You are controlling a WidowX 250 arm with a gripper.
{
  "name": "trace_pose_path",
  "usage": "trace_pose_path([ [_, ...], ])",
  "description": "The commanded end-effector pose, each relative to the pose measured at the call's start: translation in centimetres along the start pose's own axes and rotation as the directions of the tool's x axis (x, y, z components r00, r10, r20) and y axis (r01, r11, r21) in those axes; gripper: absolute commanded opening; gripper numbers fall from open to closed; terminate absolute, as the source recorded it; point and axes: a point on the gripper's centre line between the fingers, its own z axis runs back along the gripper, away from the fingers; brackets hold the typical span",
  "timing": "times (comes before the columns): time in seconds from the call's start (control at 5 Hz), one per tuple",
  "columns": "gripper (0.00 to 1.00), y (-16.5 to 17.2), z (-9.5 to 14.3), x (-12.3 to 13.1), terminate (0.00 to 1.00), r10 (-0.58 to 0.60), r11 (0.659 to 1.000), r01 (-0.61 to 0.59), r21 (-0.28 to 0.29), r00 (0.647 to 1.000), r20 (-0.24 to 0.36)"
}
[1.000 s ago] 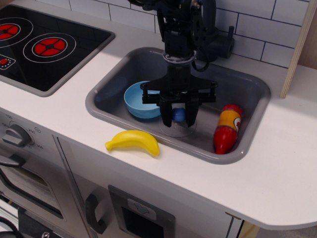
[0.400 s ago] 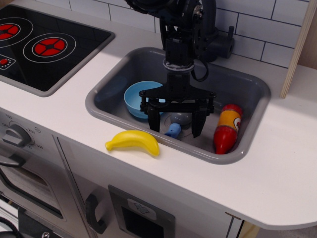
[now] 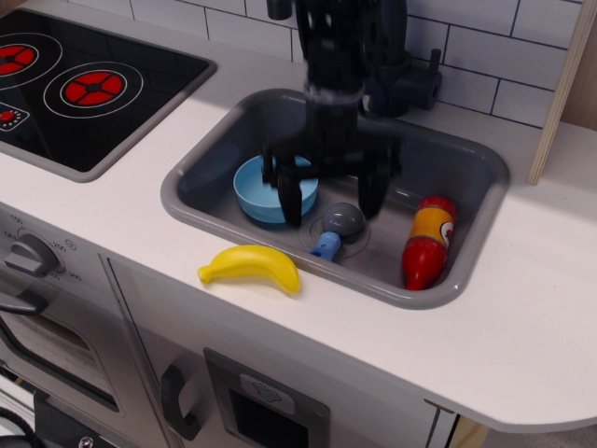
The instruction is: Take spoon out of bowl sink
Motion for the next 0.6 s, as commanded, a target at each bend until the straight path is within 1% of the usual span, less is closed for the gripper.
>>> trace_pose_path([
  [0.0,1.0,0.8,3.53,0.83,0.0,0.07,0.996,-0.063,-0.066,0.991,0.116],
  [0.2,1.0,0.8,3.53,0.83,0.0,0.07,0.996,-0.063,-0.066,0.991,0.116],
  [0.4,1.0,0.8,3.53,0.83,1.0,0.07,0.996,-0.063,-0.066,0.991,0.116],
])
